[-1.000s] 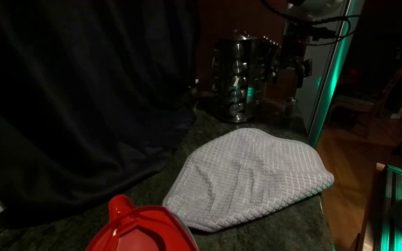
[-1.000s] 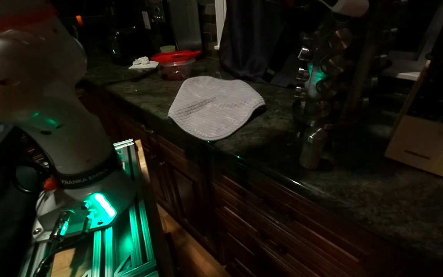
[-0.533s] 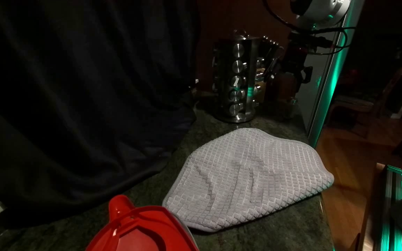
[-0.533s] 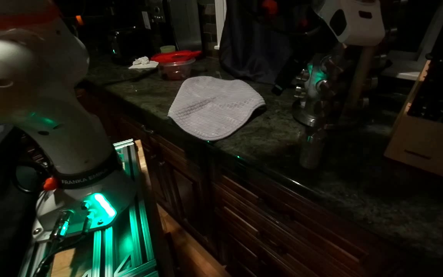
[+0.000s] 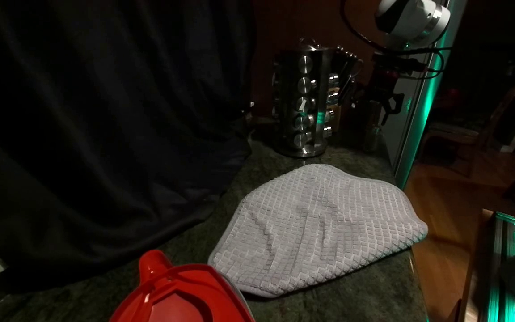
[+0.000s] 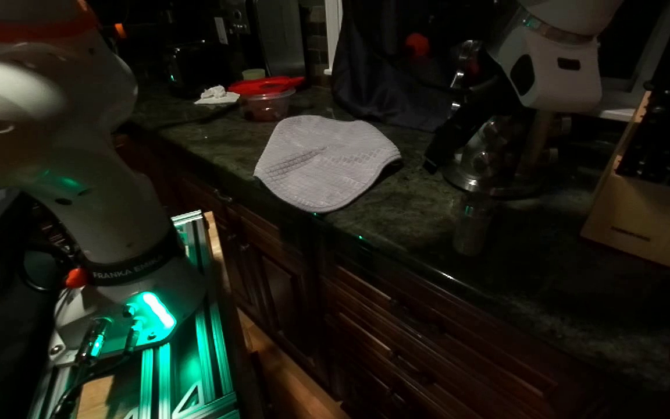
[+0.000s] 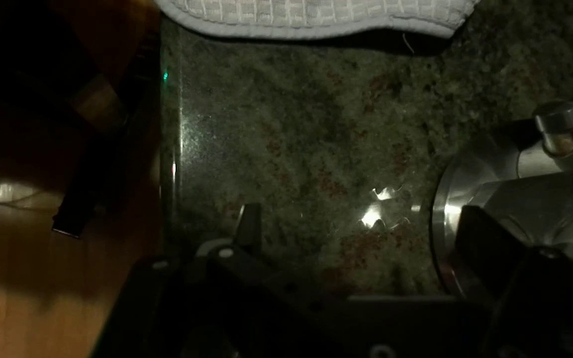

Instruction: Remove one container from the seasoning rack and put it on the counter

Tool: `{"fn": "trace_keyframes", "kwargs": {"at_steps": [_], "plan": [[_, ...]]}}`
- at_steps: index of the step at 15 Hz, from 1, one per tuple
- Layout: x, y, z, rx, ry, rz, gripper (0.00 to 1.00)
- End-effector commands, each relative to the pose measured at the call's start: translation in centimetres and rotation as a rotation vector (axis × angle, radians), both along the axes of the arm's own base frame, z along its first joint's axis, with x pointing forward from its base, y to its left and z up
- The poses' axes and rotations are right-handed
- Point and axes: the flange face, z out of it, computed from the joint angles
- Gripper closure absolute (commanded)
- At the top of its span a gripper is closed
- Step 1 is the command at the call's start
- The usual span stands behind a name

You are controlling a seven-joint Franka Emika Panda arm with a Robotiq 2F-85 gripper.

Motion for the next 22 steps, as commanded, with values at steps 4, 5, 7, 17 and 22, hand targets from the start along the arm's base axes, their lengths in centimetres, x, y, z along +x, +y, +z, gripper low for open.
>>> {"fn": "trace_keyframes", "kwargs": {"at_steps": [4, 5, 7, 17, 22], "plan": [[-0.4, -2.4, -2.5, 0.164, 0.035, -0.147, 0.00], [-0.4, -2.8, -2.8, 0.193, 0.036, -0.185, 0.00], [-0.6, -3.4, -3.2, 0.260, 0.037, -0.236, 0.00], [1.1, -5.2, -4.5, 0.570, 0.081, -0.459, 0.00], [2.9, -5.3, -5.4, 0.595, 0.094, -0.496, 0.00]]}}
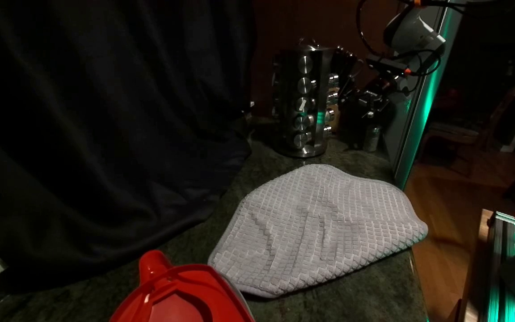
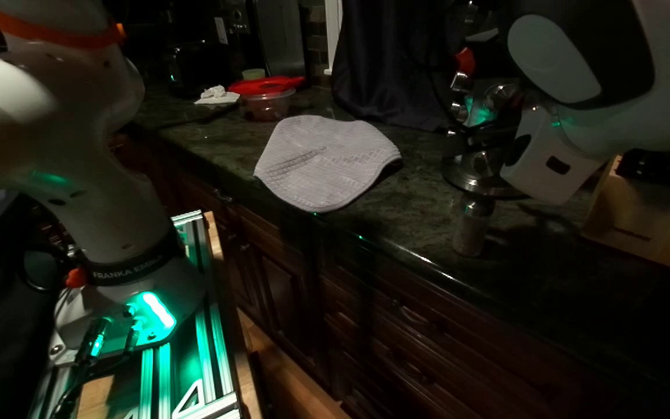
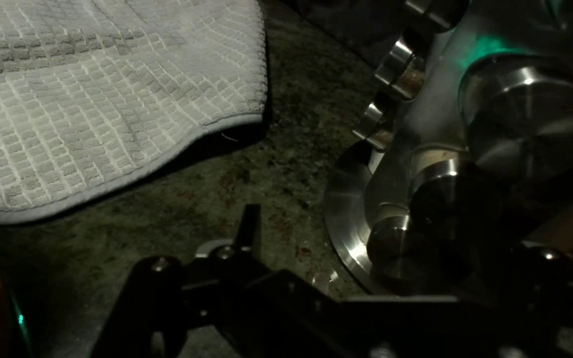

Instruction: Remove one container from the seasoning rack and put it on the counter

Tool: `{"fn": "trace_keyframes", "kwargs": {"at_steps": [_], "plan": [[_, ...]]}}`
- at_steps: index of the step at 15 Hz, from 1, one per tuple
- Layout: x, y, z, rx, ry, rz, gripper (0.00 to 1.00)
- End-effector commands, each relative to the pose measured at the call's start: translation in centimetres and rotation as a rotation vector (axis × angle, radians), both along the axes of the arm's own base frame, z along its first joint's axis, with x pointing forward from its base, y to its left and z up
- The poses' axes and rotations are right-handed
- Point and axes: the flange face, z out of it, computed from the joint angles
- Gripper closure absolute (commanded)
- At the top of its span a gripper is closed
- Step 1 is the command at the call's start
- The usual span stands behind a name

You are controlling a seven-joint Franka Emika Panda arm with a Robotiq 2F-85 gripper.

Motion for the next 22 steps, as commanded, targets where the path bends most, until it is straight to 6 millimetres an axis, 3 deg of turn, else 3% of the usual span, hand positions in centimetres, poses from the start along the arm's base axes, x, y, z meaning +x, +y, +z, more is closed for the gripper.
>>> {"fn": "trace_keyframes", "kwargs": {"at_steps": [1, 22], "plan": [[1.6, -0.4, -0.6, 0.046, 0.016, -0.028, 0.00], [4.7, 0.7, -2.3, 0.216, -0.002, -0.097, 0.00]]}}
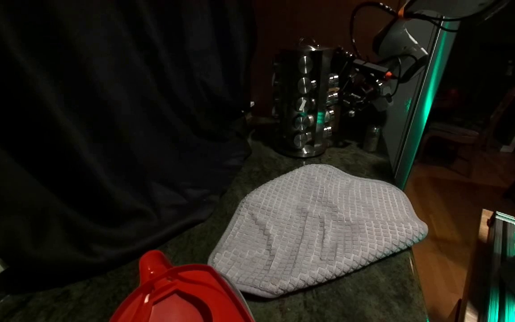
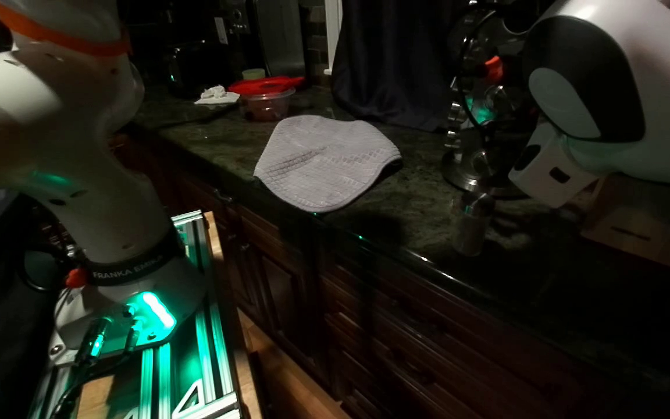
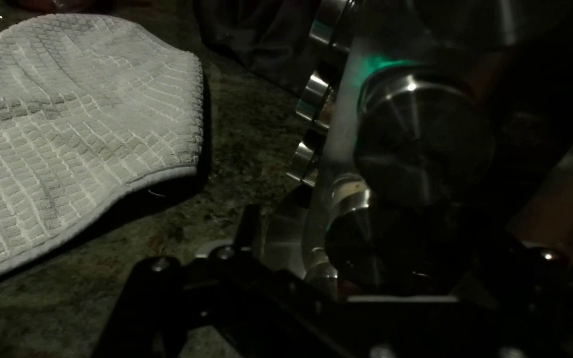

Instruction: Remove one container from the seasoning rack and put it on the counter

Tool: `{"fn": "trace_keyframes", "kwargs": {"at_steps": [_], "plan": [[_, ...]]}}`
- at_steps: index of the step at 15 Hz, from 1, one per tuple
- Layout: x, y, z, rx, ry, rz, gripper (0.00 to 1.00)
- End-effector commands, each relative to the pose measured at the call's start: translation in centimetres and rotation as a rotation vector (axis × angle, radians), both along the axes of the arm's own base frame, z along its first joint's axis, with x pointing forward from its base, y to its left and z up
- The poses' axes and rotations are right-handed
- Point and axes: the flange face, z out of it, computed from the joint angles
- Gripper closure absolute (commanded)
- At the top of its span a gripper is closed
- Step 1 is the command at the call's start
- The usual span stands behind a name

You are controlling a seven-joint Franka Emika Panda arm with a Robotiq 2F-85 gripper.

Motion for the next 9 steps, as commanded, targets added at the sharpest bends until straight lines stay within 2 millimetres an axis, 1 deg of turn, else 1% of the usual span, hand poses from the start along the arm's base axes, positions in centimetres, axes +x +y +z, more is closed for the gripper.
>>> {"fn": "trace_keyframes", "kwargs": {"at_steps": [1, 7, 8, 9], "plan": [[0.54, -0.07, -0.33, 0.063, 0.005, -0.031, 0.00], [0.90, 0.29, -0.92, 0.089, 0.017, -0.060, 0.00], [0.91, 0.31, -0.99, 0.091, 0.018, -0.062, 0.07], [0.93, 0.30, -1.04, 0.092, 0.020, -0.065, 0.28]]}}
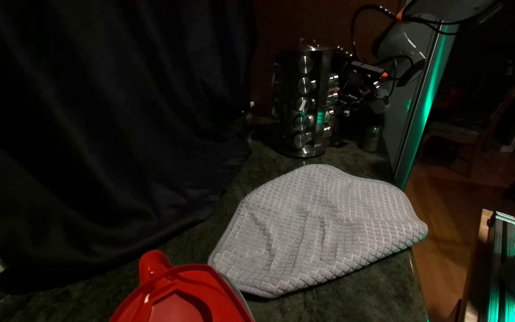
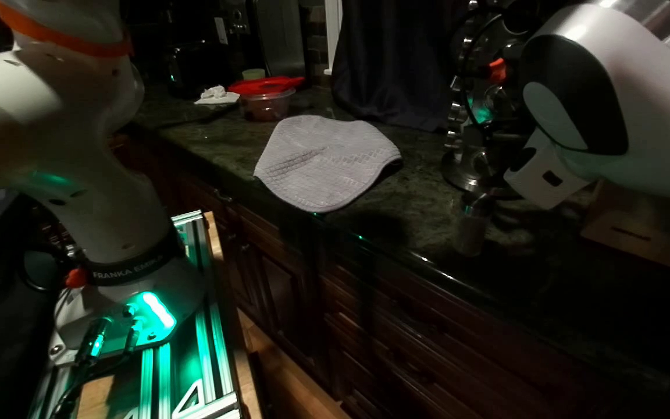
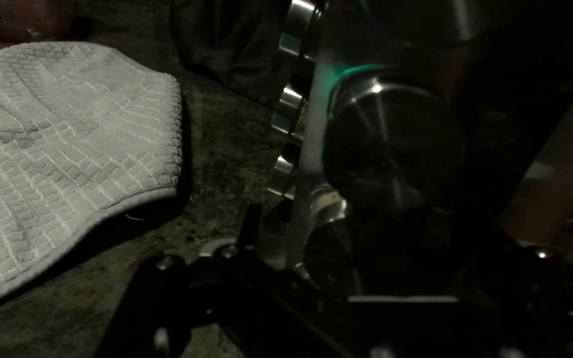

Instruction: Remove one container from the seasoning rack and put it on the counter

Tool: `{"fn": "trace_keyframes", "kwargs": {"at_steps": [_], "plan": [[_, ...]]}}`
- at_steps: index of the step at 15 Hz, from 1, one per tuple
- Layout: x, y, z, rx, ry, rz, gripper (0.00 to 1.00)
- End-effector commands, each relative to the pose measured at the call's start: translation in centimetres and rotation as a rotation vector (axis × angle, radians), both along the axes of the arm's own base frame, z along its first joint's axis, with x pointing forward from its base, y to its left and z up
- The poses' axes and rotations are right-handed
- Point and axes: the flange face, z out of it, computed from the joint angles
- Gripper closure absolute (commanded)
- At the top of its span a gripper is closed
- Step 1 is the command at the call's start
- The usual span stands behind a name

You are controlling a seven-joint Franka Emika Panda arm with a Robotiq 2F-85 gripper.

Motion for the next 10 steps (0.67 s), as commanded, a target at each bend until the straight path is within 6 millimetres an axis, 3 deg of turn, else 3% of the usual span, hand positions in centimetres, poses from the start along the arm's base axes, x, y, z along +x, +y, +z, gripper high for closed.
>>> {"fn": "trace_keyframes", "kwargs": {"at_steps": [1, 2, 8, 10], "plan": [[0.33, -0.03, -0.33, 0.037, 0.011, -0.020, 0.31], [0.36, -0.02, -0.34, 0.038, 0.011, -0.021, 0.31], [0.53, -0.04, -0.41, 0.048, 0.018, -0.027, 0.76], [0.52, -0.09, -0.31, 0.046, 0.019, -0.029, 0.76]]}}
